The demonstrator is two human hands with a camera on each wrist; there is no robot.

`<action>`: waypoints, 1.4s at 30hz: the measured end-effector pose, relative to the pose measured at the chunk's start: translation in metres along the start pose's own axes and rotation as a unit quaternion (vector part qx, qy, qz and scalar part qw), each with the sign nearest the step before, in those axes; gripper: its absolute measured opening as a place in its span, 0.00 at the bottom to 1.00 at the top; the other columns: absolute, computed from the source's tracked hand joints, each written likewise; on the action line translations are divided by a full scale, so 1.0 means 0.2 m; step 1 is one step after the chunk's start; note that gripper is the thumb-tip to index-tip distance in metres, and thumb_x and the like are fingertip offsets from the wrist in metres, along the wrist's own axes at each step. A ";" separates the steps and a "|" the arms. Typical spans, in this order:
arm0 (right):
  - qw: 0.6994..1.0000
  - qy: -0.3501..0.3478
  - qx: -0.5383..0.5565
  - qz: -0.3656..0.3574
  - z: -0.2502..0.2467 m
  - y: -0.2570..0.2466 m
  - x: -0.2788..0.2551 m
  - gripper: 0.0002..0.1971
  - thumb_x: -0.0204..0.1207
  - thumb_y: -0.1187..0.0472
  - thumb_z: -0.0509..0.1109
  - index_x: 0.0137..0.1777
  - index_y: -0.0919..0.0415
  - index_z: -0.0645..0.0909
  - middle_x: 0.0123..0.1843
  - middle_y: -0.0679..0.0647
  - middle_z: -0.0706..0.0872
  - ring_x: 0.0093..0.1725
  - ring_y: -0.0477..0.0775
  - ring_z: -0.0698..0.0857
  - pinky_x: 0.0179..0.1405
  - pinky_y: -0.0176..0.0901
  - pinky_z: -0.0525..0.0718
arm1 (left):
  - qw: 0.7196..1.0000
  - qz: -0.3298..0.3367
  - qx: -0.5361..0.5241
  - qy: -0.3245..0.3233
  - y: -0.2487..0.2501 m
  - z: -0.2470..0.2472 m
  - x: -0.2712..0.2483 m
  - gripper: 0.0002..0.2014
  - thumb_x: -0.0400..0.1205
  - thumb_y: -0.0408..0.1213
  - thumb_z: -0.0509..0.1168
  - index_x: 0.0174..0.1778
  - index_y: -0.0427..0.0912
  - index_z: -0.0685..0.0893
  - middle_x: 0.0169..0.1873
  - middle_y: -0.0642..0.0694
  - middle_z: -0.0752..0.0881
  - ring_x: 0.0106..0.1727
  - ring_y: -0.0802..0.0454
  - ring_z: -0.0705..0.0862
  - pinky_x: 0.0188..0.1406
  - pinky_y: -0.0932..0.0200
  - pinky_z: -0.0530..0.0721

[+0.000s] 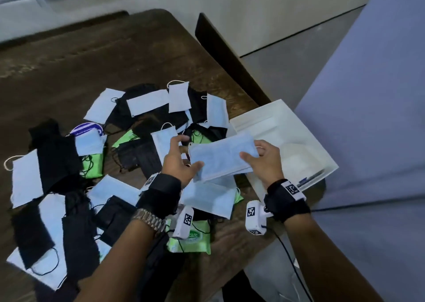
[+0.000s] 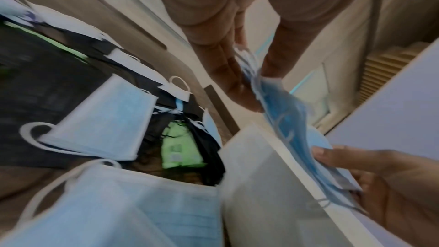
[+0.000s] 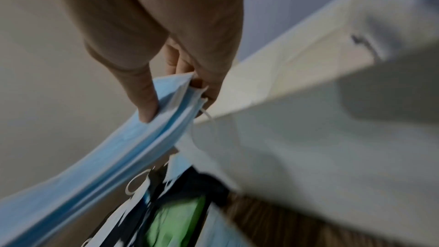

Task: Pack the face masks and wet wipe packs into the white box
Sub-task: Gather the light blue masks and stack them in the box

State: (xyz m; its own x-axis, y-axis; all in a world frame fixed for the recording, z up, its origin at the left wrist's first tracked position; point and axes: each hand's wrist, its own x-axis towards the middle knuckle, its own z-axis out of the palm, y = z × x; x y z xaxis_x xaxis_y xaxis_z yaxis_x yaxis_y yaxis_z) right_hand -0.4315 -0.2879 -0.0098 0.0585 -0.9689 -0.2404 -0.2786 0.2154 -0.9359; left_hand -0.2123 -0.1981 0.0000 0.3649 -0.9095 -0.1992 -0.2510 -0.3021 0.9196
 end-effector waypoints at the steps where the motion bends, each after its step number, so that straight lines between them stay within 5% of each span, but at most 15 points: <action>1: 0.999 0.021 -0.022 -0.011 -0.07 0.00 0.02 0.18 0.67 0.68 0.83 0.55 0.60 0.83 0.43 0.57 0.91 0.42 0.52 0.89 0.43 0.44 0.87 | 1.000 0.019 0.019 -0.004 0.04 0.07 0.01 0.28 0.72 0.35 0.78 0.62 0.54 0.71 0.47 0.50 0.82 0.33 0.50 0.81 0.37 0.58 0.83; 4: 0.992 0.069 -0.097 -0.044 -0.30 0.00 0.11 0.22 0.66 0.66 0.84 0.55 0.58 0.78 0.39 0.48 0.85 0.38 0.48 0.85 0.40 0.40 0.83 | 0.992 0.088 0.086 -0.041 0.13 0.29 0.04 0.13 0.73 0.33 0.77 0.46 0.50 0.81 0.38 0.52 0.82 0.27 0.52 0.80 0.30 0.62 0.81; 7: 0.974 0.065 -0.200 -0.081 -0.51 0.03 0.21 0.12 0.66 0.66 0.84 0.42 0.58 0.82 0.42 0.50 0.87 0.43 0.53 0.85 0.51 0.41 0.84 | 0.975 0.124 0.164 -0.083 0.22 0.50 0.08 0.07 0.71 0.37 0.78 0.35 0.50 0.86 0.39 0.48 0.86 0.32 0.50 0.81 0.39 0.58 0.84; 10: 0.955 0.011 -0.287 -0.067 -0.67 0.06 0.33 0.04 0.69 0.69 0.81 0.39 0.62 0.88 0.45 0.55 0.91 0.36 0.50 0.86 0.39 0.20 0.78 | 0.948 0.133 0.257 -0.132 0.30 0.69 0.14 0.03 0.71 0.39 0.77 0.37 0.48 0.88 0.38 0.49 0.87 0.37 0.51 0.82 0.43 0.59 0.83; 14: 0.915 -0.059 -0.398 -0.038 -0.79 0.08 0.47 0.03 0.71 0.70 0.78 0.41 0.63 0.92 0.49 0.55 0.92 0.51 0.54 0.89 0.55 0.38 0.84 | 0.886 0.121 0.399 -0.205 0.37 0.91 0.21 0.04 0.73 0.37 0.69 0.40 0.50 0.87 0.42 0.50 0.89 0.47 0.46 0.87 0.47 0.57 0.83; 19: 0.852 -0.150 -0.502 0.011 -0.81 0.06 0.57 0.08 0.71 0.71 0.74 0.41 0.60 0.93 0.47 0.56 0.93 0.48 0.56 0.91 0.53 0.40 0.87 | 0.802 0.080 0.522 -0.279 0.40 1.09 0.26 0.11 0.73 0.36 0.70 0.51 0.49 0.83 0.49 0.47 0.84 0.52 0.43 0.84 0.57 0.51 0.82; 22: 0.827 -0.182 -0.532 0.030 -0.81 0.05 0.58 0.07 0.70 0.72 0.74 0.41 0.62 0.93 0.42 0.59 0.93 0.42 0.57 0.92 0.51 0.48 0.91 | 0.782 0.031 0.543 -0.304 0.35 1.14 0.27 0.11 0.70 0.38 0.72 0.47 0.49 0.84 0.46 0.48 0.86 0.47 0.42 0.86 0.51 0.49 0.86; 25: 0.806 -0.204 -0.554 0.033 -0.79 0.05 0.55 0.10 0.72 0.72 0.71 0.50 0.65 0.90 0.52 0.63 0.91 0.51 0.62 0.90 0.55 0.51 0.89 | 0.736 0.019 0.585 -0.339 0.33 1.18 0.27 0.05 0.73 0.42 0.71 0.40 0.47 0.83 0.43 0.48 0.87 0.45 0.42 0.86 0.53 0.51 0.82; 27: 0.789 -0.222 -0.572 0.036 -0.78 0.08 0.53 0.13 0.75 0.73 0.67 0.57 0.67 0.87 0.59 0.65 0.88 0.58 0.66 0.87 0.59 0.51 0.87 | 0.712 0.026 0.608 -0.350 0.30 1.21 0.27 0.11 0.76 0.47 0.68 0.32 0.47 0.76 0.37 0.48 0.83 0.42 0.42 0.82 0.53 0.50 0.73; 32: 0.753 -0.271 -0.599 0.023 -0.73 0.13 0.49 0.14 0.81 0.71 0.66 0.65 0.72 0.80 0.67 0.66 0.84 0.67 0.63 0.84 0.62 0.45 0.80 | 0.691 0.024 0.635 -0.344 0.03 1.33 0.32 0.18 0.63 0.62 0.62 0.32 0.52 0.71 0.40 0.46 0.77 0.51 0.39 0.76 0.56 0.40 0.71; 36: 0.721 -0.293 -0.628 0.000 -0.73 0.12 0.47 0.17 0.77 0.68 0.74 0.65 0.67 0.80 0.66 0.65 0.83 0.63 0.62 0.86 0.52 0.44 0.81 | 0.665 -0.047 0.648 -0.368 -0.20 1.47 0.36 0.21 0.59 0.52 0.66 0.41 0.40 0.82 0.37 0.34 0.80 0.45 0.34 0.79 0.57 0.30 0.69; 38: 0.713 -0.288 -0.639 0.000 -0.73 0.11 0.46 0.20 0.75 0.64 0.77 0.65 0.65 0.79 0.67 0.64 0.82 0.62 0.63 0.87 0.48 0.45 0.79 | 0.682 -0.029 0.640 -0.352 -0.29 1.50 0.39 0.21 0.57 0.49 0.65 0.39 0.39 0.83 0.36 0.32 0.83 0.41 0.33 0.81 0.60 0.28 0.68; 42: 0.709 -0.247 -0.661 0.004 -0.74 0.04 0.45 0.20 0.75 0.63 0.75 0.66 0.66 0.79 0.67 0.64 0.83 0.63 0.64 0.85 0.55 0.47 0.82 | 0.666 0.001 0.627 -0.404 0.16 1.37 0.28 0.14 0.68 0.51 0.65 0.34 0.42 0.75 0.40 0.48 0.81 0.42 0.41 0.83 0.53 0.43 0.80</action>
State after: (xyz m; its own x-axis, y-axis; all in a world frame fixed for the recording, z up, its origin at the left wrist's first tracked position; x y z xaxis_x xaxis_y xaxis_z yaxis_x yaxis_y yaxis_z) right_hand -0.5710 -0.3919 -0.0006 0.2886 -0.7377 -0.6103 -0.9166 -0.3970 0.0465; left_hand -0.4459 -0.3374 -0.0746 -0.1105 -0.6145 -0.7811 -0.9872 0.1589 0.0146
